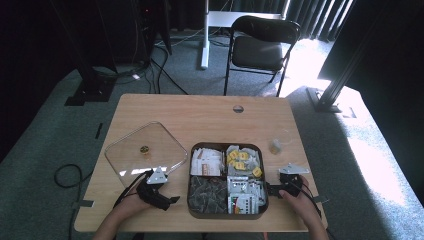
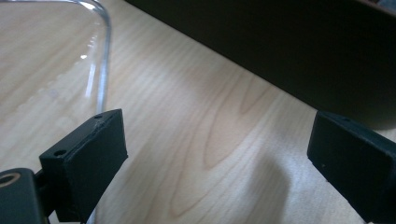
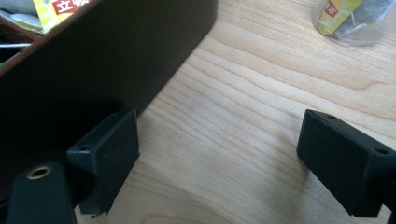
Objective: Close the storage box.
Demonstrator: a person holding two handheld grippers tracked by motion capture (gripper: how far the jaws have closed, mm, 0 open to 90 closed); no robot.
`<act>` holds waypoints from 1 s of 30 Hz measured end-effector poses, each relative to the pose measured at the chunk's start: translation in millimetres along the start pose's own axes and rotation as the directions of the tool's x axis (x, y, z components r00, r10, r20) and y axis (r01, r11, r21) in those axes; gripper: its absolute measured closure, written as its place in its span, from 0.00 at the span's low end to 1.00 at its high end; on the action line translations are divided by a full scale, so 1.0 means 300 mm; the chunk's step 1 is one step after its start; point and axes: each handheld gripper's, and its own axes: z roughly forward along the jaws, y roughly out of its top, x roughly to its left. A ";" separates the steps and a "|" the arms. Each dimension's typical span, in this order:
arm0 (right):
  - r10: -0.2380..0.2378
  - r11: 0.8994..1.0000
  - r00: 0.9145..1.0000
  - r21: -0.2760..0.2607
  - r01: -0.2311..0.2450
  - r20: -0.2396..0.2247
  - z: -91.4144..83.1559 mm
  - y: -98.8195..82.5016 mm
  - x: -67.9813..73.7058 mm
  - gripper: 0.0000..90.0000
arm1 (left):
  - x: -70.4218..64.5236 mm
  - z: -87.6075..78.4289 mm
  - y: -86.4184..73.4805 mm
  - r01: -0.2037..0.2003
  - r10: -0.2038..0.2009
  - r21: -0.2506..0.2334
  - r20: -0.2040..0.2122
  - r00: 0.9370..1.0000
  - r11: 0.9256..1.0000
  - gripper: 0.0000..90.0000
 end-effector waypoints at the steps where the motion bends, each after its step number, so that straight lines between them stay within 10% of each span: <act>1: 0.000 1.000 1.000 0.000 0.000 0.000 0.000 0.000 0.000 0.14 | 0.002 -0.004 0.000 0.000 0.000 0.001 -0.009 1.000 1.000 0.05; 19: 0.000 1.000 1.000 0.000 0.000 0.000 0.000 0.000 0.000 0.14 | 0.064 -0.046 -0.004 0.075 -0.076 -0.017 -0.118 0.990 0.997 0.05; 30: 0.000 1.000 1.000 0.000 0.000 0.000 0.000 0.000 0.000 0.14 | 0.122 -0.081 -0.002 0.135 -0.155 -0.103 -0.224 0.962 0.986 0.05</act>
